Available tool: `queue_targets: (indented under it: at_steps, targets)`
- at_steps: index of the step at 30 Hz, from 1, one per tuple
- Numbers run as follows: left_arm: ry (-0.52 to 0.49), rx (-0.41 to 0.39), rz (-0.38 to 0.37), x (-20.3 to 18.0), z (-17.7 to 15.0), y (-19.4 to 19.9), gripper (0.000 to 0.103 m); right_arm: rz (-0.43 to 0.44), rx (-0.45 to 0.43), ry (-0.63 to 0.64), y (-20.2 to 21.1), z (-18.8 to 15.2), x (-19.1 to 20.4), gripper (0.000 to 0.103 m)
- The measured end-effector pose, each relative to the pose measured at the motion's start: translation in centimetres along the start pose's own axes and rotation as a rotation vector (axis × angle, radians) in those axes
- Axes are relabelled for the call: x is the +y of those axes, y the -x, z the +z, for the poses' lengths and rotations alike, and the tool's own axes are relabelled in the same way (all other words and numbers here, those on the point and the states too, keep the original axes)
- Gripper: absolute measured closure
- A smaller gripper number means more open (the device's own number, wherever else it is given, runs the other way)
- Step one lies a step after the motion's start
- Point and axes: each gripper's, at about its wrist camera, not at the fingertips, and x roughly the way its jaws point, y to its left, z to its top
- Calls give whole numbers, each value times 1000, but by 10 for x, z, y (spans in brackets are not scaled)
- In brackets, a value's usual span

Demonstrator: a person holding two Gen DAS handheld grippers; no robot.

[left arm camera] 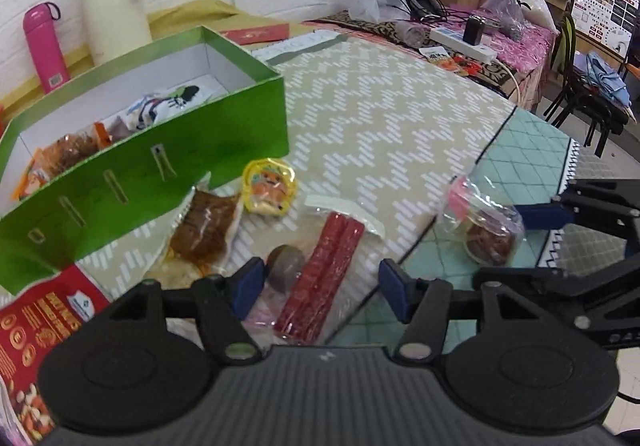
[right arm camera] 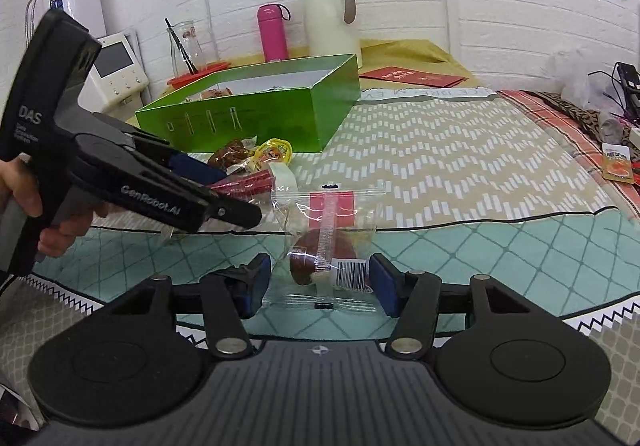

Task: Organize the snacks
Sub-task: 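Grasp the clear bag with brown egg with the right gripper while the left grasps red sausage sticks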

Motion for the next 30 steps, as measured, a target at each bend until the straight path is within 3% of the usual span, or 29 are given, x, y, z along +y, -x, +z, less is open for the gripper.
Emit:
queue_targets:
  at_steps: [12, 16, 18, 27, 28, 30]
  targets:
    - [36, -57, 25, -9, -22, 42, 42, -7, -11, -4, -4, 1, 0, 4]
    - [4, -30, 47, -15, -21, 28, 57, -17, -9, 11, -6, 1, 5, 2]
    - [-32, -19, 56, -18, -22, 22, 70, -17, -4, 18, -6, 1, 6, 2]
    - [-36, -69, 96, -23, -29, 15, 66, -13, -9, -15, -14, 8, 4, 0]
    - [-24, -75, 91, -23, -29, 15, 70, -11, -2, -17, -17, 8, 4, 9]
    - [14, -87, 104, -21, -29, 18, 74, -20, -6, -5, -18, 9, 5, 12]
